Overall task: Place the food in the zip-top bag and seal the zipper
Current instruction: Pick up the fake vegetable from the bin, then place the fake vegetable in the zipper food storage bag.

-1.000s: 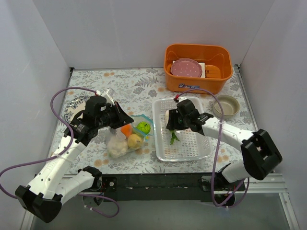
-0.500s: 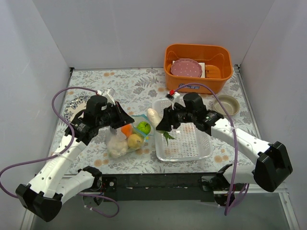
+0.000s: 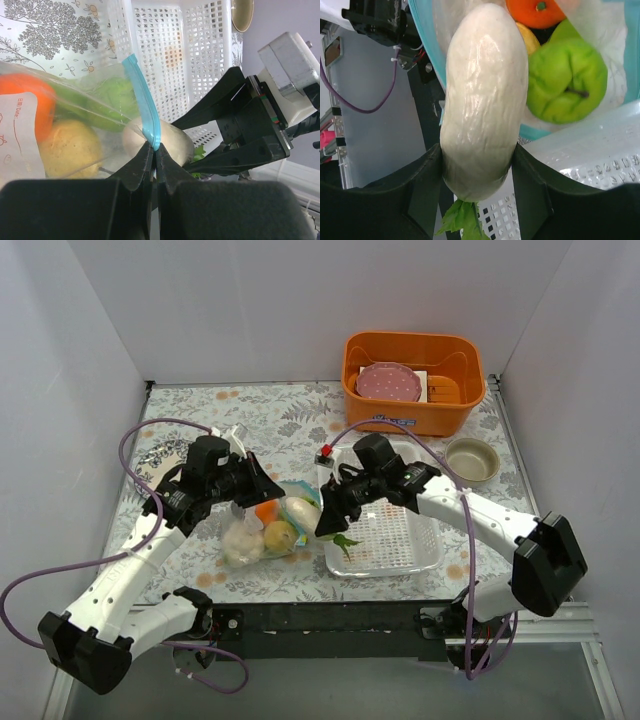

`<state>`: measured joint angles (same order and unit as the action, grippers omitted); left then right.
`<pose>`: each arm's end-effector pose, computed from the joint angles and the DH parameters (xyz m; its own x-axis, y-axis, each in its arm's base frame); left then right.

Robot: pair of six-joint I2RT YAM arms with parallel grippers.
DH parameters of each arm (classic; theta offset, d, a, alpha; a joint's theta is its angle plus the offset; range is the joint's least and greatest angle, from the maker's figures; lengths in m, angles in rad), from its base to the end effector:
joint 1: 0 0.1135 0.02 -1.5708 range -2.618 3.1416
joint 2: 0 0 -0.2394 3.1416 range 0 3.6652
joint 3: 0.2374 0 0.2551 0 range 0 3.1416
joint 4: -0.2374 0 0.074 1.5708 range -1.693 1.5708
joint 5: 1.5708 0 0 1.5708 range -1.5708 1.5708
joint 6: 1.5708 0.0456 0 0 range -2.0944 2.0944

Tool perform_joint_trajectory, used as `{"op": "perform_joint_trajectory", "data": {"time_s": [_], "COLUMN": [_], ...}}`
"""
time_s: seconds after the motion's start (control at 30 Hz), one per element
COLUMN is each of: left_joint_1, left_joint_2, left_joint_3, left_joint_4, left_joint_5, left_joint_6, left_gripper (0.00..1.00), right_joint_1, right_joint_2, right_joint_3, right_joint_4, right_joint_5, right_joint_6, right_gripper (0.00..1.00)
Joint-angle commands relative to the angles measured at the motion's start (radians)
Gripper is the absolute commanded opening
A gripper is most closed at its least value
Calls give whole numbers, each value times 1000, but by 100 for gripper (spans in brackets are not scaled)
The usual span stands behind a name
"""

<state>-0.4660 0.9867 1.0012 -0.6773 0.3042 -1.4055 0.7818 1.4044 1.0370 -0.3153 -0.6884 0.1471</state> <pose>0.1972 -0.1145 0.3045 -0.7214 -0.6906 0.0521 -0.4370 0.3955 -0.8079 0.2053 0.2446 0.2476 -0.5739 -0.4103 -0.7087 -0.8186 0.2637 0.5102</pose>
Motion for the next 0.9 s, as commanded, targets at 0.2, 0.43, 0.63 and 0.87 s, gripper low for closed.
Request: {"op": "perform_joint_trajectory", "data": {"time_s": [0.2,0.43,0.63,0.87], "left_joint_1": [3,3,3,3], "left_joint_2": [-10,-13,-31,-57], "left_joint_3": [7,2,-2,-7], "left_joint_4": [-1,5,-36,-28], "left_joint_5": [78,78,38,61], "left_joint_6": [34,25,7,-20], "left_gripper": [0,0,0,0], "right_joint_1": [23,68,140,165], "right_joint_2": [195,289,344,381], "right_joint_3": [297,357,380,396], "right_joint_4": [-142,-87,30,126], "right_joint_5": [-8,29,98,231], "right_joint_6": [-97,-12,97,186], "right_gripper": [38,39,43,45]}}
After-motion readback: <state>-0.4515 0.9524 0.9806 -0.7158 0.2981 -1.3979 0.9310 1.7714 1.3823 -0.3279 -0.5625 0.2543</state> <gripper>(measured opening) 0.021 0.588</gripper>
